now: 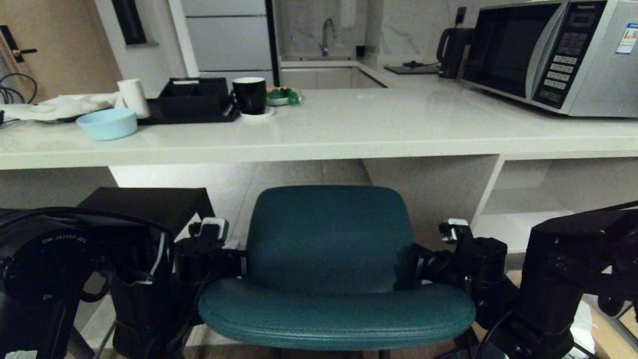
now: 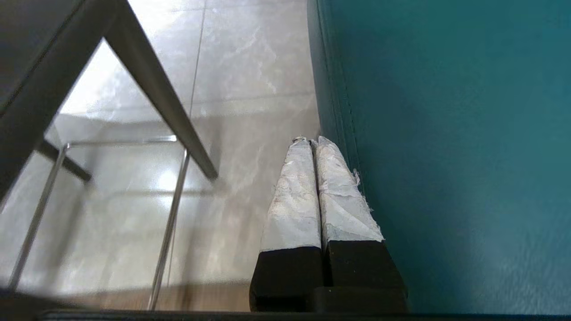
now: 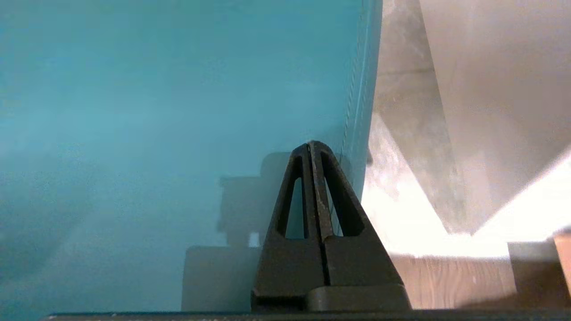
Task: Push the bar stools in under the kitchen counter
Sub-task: Pull the blue chair out from under the dining table
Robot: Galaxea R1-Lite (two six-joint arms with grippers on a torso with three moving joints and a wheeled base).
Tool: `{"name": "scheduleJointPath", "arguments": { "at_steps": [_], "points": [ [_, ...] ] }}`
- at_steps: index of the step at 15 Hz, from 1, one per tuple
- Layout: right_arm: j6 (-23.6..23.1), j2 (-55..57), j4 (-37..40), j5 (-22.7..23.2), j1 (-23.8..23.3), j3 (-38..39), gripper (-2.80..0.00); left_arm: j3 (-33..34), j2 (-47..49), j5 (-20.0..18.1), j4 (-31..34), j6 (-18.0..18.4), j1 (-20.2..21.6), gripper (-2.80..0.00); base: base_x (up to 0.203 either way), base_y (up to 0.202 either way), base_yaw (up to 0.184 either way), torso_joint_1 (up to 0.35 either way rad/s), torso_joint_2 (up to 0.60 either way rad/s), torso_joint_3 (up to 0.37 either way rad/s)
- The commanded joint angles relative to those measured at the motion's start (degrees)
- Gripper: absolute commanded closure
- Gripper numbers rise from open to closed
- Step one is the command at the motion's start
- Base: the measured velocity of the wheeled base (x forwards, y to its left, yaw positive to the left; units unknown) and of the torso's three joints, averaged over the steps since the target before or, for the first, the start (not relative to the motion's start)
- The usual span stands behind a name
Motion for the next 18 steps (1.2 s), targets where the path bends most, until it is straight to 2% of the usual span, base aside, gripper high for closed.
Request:
{"name": "scheduleJointPath", "arguments": {
  "at_steps": [1, 8, 14, 18],
  "points": [
    [0.2, 0.0, -0.8, 0.0, 0.1, -0.1, 0.0, 0.0, 0.1, 0.1, -0.8, -0.1, -0.1, 0.0, -0.199, 0.0, -0.002, -0.002, 0.0, 0.002],
    [0.2, 0.2, -0.8, -0.3, 0.0, -0.5, 0.0, -1.1, 0.2, 0.4, -0.8, 0.1, -0.2, 0.0, -0.184, 0.0, -0.003, 0.002, 0.0, 0.0],
    [0.0, -1.1, -0.8, -0.3, -1.1, -2.2, 0.0, -10.1, 0.8, 0.3, -0.8, 1.8, 1.8, 0.0, 0.0, 0.0, 0.0, 0.0, 0.0, 0.0],
    [0.0, -3.2, 2.7, -0.4, -5.5, -6.3, 0.0, -11.6, 0.4, 0.2, -0.8, 2.0, 1.9, 0.0, 0.0, 0.0, 0.0, 0.0, 0.0, 0.0]
  ]
}}
